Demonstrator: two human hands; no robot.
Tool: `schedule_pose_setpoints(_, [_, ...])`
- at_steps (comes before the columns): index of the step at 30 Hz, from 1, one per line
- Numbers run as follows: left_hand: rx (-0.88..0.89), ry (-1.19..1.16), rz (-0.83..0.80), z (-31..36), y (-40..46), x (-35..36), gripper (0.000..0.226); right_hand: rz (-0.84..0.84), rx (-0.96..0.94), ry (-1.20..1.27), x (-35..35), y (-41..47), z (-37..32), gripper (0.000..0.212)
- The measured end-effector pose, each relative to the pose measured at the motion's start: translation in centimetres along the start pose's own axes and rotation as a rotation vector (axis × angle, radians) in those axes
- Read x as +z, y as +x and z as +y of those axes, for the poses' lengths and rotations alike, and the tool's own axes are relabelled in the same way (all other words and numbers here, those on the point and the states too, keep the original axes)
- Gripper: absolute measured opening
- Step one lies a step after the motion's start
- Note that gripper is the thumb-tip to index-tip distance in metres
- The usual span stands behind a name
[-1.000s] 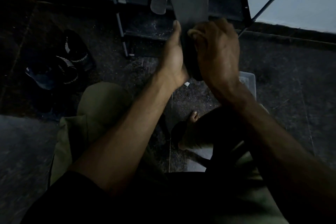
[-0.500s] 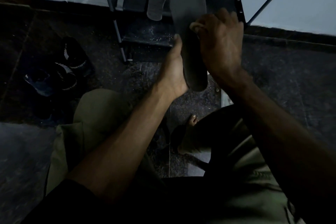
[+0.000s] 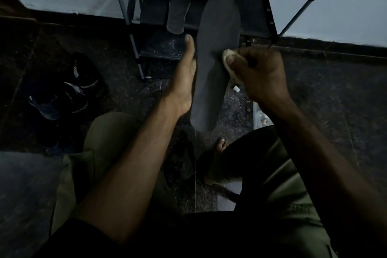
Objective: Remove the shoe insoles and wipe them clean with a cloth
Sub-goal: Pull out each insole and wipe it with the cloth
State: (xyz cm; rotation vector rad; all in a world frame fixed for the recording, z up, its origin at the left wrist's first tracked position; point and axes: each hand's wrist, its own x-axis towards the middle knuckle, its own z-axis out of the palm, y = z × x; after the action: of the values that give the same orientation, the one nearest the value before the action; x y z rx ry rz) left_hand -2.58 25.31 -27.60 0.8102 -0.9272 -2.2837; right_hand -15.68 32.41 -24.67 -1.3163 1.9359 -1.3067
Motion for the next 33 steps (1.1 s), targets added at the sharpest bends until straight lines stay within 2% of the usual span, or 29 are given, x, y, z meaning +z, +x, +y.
schedule_pose_setpoints(3, [0.034, -0.211, -0.07, 0.3, 0.4, -1.1, 0.085, -0.147, 0.045, 0.064, 0.5, -1.4, 0.2, 0.017])
schedule_pose_setpoints(6, [-0.014, -0.408, -0.204, 0.4, -0.1, -1.5, 0.089, -0.262, 0.046, 0.122, 1.4, -2.4, 0.4, 0.011])
schedule_pose_setpoints(9, [-0.018, -0.491, -0.271, 0.1, -0.3, -1.1, 0.081, -0.243, -0.012, 0.041, 1.7, -2.6, 0.4, 0.009])
schedule_pose_setpoints(12, [-0.012, -0.522, -0.265, -0.1, -0.2, -0.9, 0.077, -0.192, -0.144, -0.204, 1.8, -2.6, 0.0, 0.01])
schedule_pose_setpoints(14, [-0.004, -0.567, -0.269, 0.0, -0.1, -0.9, 0.077, -0.1, -0.268, -0.387, 2.1, -2.7, -0.1, 0.016])
schedule_pose_setpoints(17, [-0.029, -0.589, -0.237, 0.1, -0.1, -0.9, 0.076, 0.05, -0.37, -0.528, 2.5, -2.0, -0.2, 0.024])
schedule_pose_setpoints(21, [0.024, -0.414, -0.018, 0.0, 0.0, -0.8, 0.06, 0.127, -0.393, -0.581, 2.3, 0.2, -0.2, 0.028])
schedule_pose_setpoints(24, [0.043, -0.362, 0.001, 0.0, 0.0, -0.5, 0.055, 0.137, -0.426, -0.694, 1.8, 1.3, -0.2, 0.025])
schedule_pose_setpoints(26, [0.032, -0.417, -0.012, 0.1, 0.0, -0.5, 0.06, 0.067, -0.431, -0.632, 1.8, 0.4, -0.2, 0.02])
schedule_pose_setpoints(29, [-0.008, -0.492, -0.15, -0.1, 0.0, -0.6, 0.074, -0.034, -0.499, -0.596, 1.9, -2.1, -0.2, 0.022])
schedule_pose_setpoints(33, [-0.034, -0.468, -0.221, -0.8, 0.3, -0.6, 0.074, -0.05, -0.547, -0.661, 2.1, -2.7, 0.1, 0.024])
